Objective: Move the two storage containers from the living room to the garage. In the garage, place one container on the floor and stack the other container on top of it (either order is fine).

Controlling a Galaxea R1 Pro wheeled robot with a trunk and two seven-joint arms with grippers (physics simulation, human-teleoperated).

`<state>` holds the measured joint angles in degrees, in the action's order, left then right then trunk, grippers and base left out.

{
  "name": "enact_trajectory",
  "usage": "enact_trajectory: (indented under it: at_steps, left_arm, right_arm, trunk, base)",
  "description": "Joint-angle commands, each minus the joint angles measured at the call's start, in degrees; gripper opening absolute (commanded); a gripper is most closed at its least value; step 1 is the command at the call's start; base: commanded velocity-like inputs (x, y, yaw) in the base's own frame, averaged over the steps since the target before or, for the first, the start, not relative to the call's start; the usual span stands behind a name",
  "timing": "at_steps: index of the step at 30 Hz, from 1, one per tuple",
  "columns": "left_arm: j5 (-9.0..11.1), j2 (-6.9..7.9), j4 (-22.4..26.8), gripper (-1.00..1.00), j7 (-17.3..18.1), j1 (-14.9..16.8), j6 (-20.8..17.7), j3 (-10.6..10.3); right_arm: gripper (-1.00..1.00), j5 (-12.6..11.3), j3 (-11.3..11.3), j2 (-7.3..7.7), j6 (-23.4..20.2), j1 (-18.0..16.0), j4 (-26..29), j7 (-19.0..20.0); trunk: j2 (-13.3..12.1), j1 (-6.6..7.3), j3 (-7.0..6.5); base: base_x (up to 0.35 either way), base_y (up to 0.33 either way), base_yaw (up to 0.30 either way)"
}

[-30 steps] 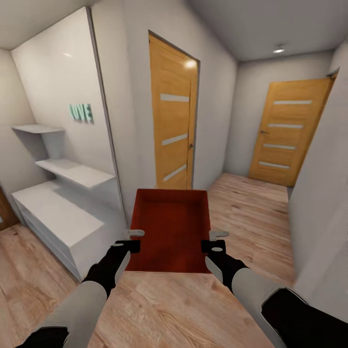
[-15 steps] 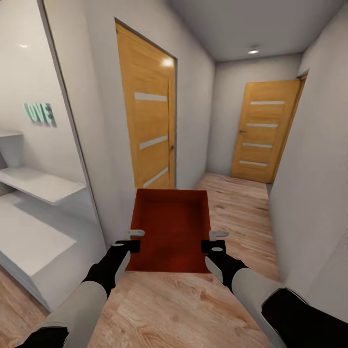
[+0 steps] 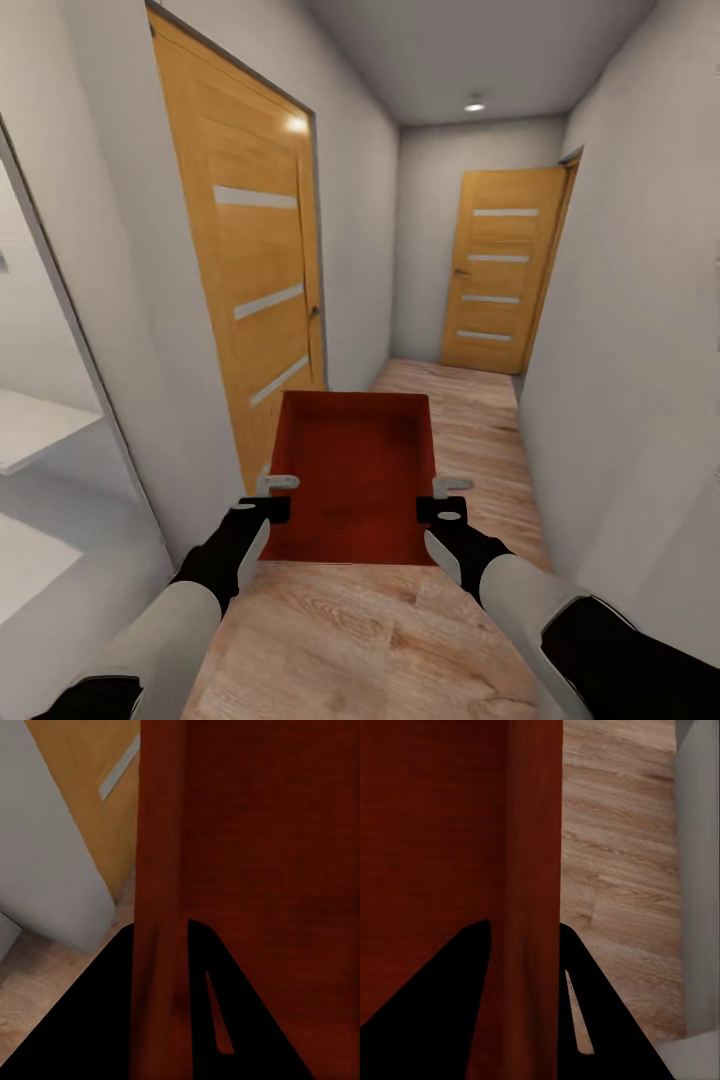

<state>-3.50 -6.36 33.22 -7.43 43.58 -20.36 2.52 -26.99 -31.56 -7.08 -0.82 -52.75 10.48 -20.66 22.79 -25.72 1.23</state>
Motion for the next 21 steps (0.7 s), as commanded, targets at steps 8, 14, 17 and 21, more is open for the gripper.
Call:
enact_trajectory:
  at_steps: [8, 14, 17, 21]
  left_arm:
    - [0.33, -0.49, 0.0, -1.0, 0.22, 0.01, -0.3, 0.7]
    - [0.33, -0.49, 0.0, -1.0, 0.22, 0.01, -0.3, 0.69]
    - [0.33, -0.49, 0.0, -1.0, 0.22, 0.01, -0.3, 0.7]
    - [0.33, -0.5, 0.0, -1.0, 0.22, 0.01, -0.3, 0.69]
  right_arm:
    - [-1.0, 0.79, 0.95, 0.03, 0.74, -0.07, 0.68, 0.01]
    - [-1.0, 0.8, 0.96, -0.03, 0.74, -0.07, 0.68, 0.01]
    - [-1.0, 0.8, 0.97, -0.03, 0.74, -0.07, 0.68, 0.01]
    - [-1.0, 0.8, 0.93, -0.01, 0.74, -0.07, 0.68, 0.01]
  trunk:
    - [0.12, -0.07, 0.12]
    - [0.12, -0.07, 0.12]
    - [0.12, -0.07, 0.12]
    - [0.12, -0.07, 0.12]
  base:
    - [0.322, 0.0, -0.179]
    - [0.322, 0.0, -0.01]
    - [0.322, 0.0, 0.0]
    - [0.322, 0.0, 0.0]
